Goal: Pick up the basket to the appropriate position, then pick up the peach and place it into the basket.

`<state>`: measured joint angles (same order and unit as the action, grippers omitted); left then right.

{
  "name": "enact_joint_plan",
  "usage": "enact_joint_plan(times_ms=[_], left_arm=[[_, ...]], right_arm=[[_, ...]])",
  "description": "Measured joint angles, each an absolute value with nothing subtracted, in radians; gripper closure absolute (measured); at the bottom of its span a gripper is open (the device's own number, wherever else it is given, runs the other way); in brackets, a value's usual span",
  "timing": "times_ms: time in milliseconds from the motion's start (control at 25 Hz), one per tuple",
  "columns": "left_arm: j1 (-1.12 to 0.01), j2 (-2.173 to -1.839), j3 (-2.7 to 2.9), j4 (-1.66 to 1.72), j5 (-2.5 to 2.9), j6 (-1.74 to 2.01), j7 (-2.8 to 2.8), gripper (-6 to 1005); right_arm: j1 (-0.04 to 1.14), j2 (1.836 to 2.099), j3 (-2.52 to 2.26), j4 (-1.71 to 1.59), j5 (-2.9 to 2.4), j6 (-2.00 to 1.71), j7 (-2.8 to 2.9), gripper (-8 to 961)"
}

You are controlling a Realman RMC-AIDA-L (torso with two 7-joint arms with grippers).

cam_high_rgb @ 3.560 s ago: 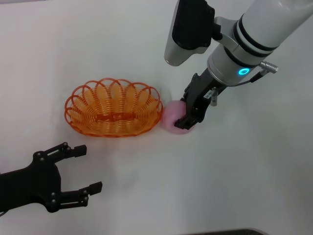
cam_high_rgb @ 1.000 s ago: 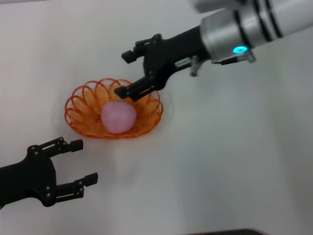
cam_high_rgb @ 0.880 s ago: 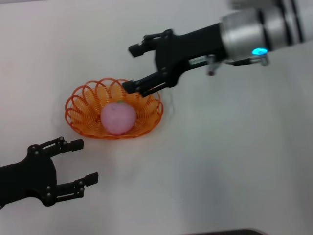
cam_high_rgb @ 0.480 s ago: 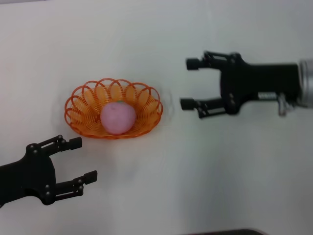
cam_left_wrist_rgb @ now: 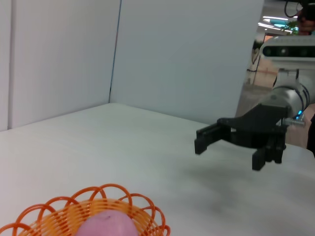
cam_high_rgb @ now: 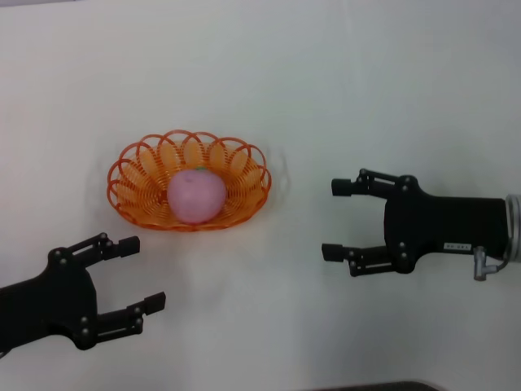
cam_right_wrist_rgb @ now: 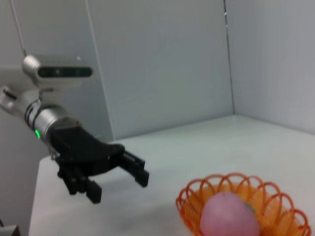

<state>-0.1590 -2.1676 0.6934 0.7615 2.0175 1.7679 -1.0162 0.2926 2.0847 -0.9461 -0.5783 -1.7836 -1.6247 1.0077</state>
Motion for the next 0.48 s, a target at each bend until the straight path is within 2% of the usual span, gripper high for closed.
enact_joint_plan(times_ms=[480], left_arm=[[-0.158, -2.166, 0.696, 0.682, 2.065, 1.700, -0.961, 183]], right_arm=[[0.307, 2.084, -0.945, -0.578, -1.866, -1.597, 1.000, -3]])
